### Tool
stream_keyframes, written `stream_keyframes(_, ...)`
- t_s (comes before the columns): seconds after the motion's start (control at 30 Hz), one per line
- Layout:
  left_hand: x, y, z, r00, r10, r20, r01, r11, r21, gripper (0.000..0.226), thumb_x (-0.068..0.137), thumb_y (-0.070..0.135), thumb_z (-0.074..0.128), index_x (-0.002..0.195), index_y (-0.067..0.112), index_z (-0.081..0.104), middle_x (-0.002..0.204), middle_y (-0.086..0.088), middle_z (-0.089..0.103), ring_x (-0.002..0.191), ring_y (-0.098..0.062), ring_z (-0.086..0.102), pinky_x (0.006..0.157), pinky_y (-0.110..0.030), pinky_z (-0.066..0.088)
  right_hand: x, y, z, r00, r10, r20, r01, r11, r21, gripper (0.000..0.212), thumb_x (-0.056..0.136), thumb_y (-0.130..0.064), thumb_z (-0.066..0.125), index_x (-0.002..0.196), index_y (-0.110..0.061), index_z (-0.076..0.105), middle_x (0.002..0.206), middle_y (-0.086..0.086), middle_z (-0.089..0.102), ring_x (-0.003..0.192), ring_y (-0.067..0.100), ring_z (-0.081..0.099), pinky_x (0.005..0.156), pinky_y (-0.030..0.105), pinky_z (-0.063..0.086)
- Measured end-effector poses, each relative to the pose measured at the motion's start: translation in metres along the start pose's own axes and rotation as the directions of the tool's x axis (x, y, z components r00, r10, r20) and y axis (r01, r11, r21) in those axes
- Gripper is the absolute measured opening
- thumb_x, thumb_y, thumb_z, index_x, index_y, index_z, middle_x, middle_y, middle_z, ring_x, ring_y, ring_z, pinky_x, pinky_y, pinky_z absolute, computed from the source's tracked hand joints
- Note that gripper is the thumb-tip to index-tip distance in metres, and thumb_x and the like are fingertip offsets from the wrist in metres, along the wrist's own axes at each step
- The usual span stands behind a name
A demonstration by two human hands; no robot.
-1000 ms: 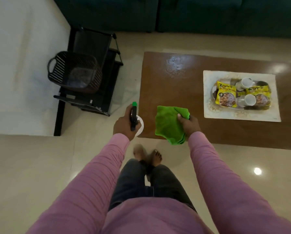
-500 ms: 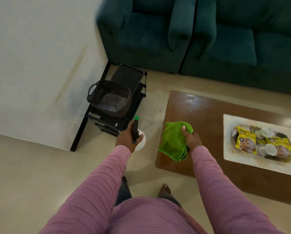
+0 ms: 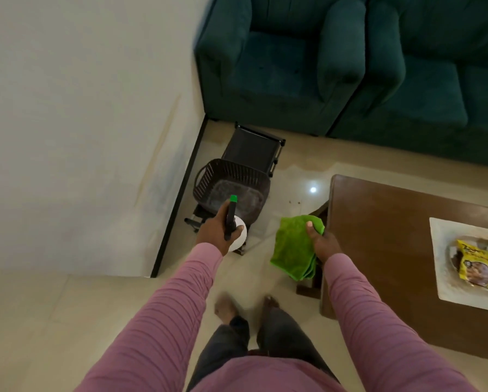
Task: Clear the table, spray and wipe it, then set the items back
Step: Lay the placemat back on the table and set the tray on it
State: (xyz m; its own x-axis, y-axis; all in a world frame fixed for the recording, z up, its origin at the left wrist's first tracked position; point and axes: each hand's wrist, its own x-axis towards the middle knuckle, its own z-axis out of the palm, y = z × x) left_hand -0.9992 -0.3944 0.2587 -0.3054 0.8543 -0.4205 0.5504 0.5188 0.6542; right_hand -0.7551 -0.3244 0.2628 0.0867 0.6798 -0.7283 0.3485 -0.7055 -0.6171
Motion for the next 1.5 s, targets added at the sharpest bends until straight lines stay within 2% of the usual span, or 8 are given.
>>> stream_keyframes(0.17,0.040,-0.007,-0.032,1.000,0.016,0.002,-0.016,1.000,-0.006,0.076,0.086,0.029,0.070,0.147,0.035,0.027,0.113,-0.011,0.067,0.107,-0.035,0.062,0.099,-0.049,0.048,0.018,-0.021,0.027,0.999,0.035,-0.014,-0.035,0.999,0.006,0.059,0.092,-0.047,0.053,0.134,-0.005,0.048,0.135,0.018,0.053,0.122,0.038,0.051,0.106,0.047,0.039)
stream_keyframes(0.37,0.092,0.002,-0.058,0.999,0.029,0.024,-0.030,0.998,0.056,0.076,0.089,0.027,0.068,0.151,0.029,0.024,0.121,-0.014,0.063,0.113,-0.035,0.059,0.102,-0.044,0.044,0.054,-0.055,0.057,0.999,0.052,-0.009,-0.052,0.999,-0.005,0.060,0.093,-0.049,0.050,0.135,-0.005,0.047,0.136,0.019,0.052,0.123,0.038,0.050,0.106,0.046,0.037)
stream_keyframes(0.6,0.165,0.005,-0.065,0.998,-0.004,0.061,0.000,0.998,0.070,0.077,0.090,0.027,0.066,0.151,0.029,0.020,0.123,-0.012,0.062,0.111,-0.033,0.060,0.102,-0.042,0.044,0.106,-0.100,0.093,0.997,0.072,0.024,-0.071,0.995,-0.067,0.055,0.095,-0.044,0.050,0.135,-0.006,0.047,0.137,0.018,0.051,0.124,0.038,0.049,0.103,0.044,0.038)
stream_keyframes(0.77,0.222,-0.016,-0.052,0.995,-0.018,0.096,0.015,0.999,0.031,0.074,0.089,0.024,0.069,0.149,0.034,0.027,0.124,-0.009,0.060,0.111,-0.030,0.060,0.104,-0.045,0.046,0.148,-0.111,0.125,0.992,0.114,0.052,-0.110,0.991,-0.078,0.054,0.093,-0.045,0.054,0.133,-0.009,0.049,0.134,0.015,0.054,0.121,0.036,0.051,0.104,0.045,0.039)
stream_keyframes(0.97,0.294,-0.063,-0.017,0.979,-0.014,0.203,-0.014,0.991,0.137,0.074,0.092,0.026,0.064,0.148,0.047,0.020,0.125,-0.009,0.061,0.113,-0.031,0.059,0.101,-0.042,0.045,0.210,-0.092,0.162,0.982,0.176,0.071,-0.169,0.981,-0.099,0.053,0.077,-0.012,0.077,0.125,-0.004,0.055,0.122,0.015,0.062,0.112,0.033,0.059,0.099,0.046,0.046)
stream_keyframes(1.23,0.344,-0.123,0.014,0.960,0.014,0.280,-0.039,0.996,0.084,0.072,0.094,0.025,0.059,0.147,0.048,0.017,0.134,-0.007,0.056,0.120,-0.027,0.056,0.106,-0.041,0.043,0.274,-0.083,0.234,0.991,0.113,0.067,-0.096,0.970,-0.225,0.039,0.086,-0.007,0.065,0.124,-0.008,0.057,0.110,0.008,0.064,0.100,0.024,0.059,0.084,0.030,0.045)
stream_keyframes(1.37,0.344,-0.139,0.025,0.955,0.033,0.293,-0.064,0.993,0.095,0.075,0.093,0.026,0.060,0.148,0.048,0.014,0.141,-0.006,0.051,0.127,-0.027,0.052,0.111,-0.043,0.038,0.295,-0.073,0.261,0.979,0.152,0.136,-0.138,0.985,-0.107,0.040,0.085,-0.005,0.066,0.124,-0.007,0.057,0.117,0.009,0.064,0.105,0.024,0.061,0.091,0.036,0.049)
stream_keyframes(1.5,0.347,-0.147,0.035,0.947,0.028,0.319,-0.063,0.993,0.102,0.075,0.094,0.034,0.058,0.145,0.056,0.007,0.139,-0.009,0.053,0.123,-0.029,0.054,0.108,-0.044,0.041,0.321,-0.044,0.260,0.967,0.255,0.006,-0.253,0.964,-0.082,0.047,0.084,-0.008,0.066,0.130,-0.006,0.053,0.122,0.006,0.061,0.113,0.024,0.056,0.104,0.039,0.042)
